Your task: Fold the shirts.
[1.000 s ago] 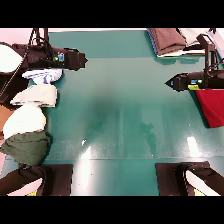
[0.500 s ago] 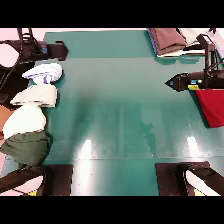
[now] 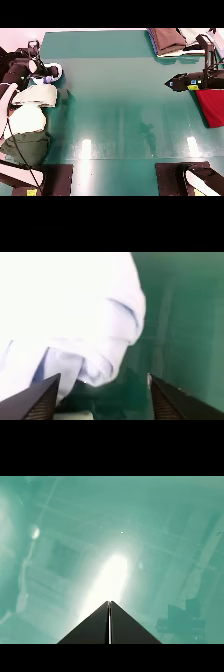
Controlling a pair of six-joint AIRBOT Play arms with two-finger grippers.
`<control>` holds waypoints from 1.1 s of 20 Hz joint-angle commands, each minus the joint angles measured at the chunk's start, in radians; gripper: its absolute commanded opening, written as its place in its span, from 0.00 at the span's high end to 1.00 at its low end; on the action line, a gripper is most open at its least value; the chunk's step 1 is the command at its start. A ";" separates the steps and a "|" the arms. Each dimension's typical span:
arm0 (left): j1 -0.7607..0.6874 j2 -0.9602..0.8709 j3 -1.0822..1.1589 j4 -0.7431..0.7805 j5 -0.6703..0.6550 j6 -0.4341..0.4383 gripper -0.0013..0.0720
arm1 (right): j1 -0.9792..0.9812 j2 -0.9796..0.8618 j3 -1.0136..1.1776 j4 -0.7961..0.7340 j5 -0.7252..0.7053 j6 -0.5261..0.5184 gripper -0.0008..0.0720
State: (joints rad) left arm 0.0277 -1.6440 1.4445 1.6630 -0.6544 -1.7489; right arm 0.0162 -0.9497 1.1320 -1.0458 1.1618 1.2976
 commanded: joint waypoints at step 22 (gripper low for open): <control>-0.317 0.628 0.193 -0.107 -0.290 0.319 0.94 | 0.001 0.003 0.495 0.006 -0.002 0.004 0.96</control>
State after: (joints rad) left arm -0.1669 -1.1202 1.6329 1.5940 -0.7704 -1.4952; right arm 0.0162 -0.9466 1.5307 -1.0386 1.1606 1.3014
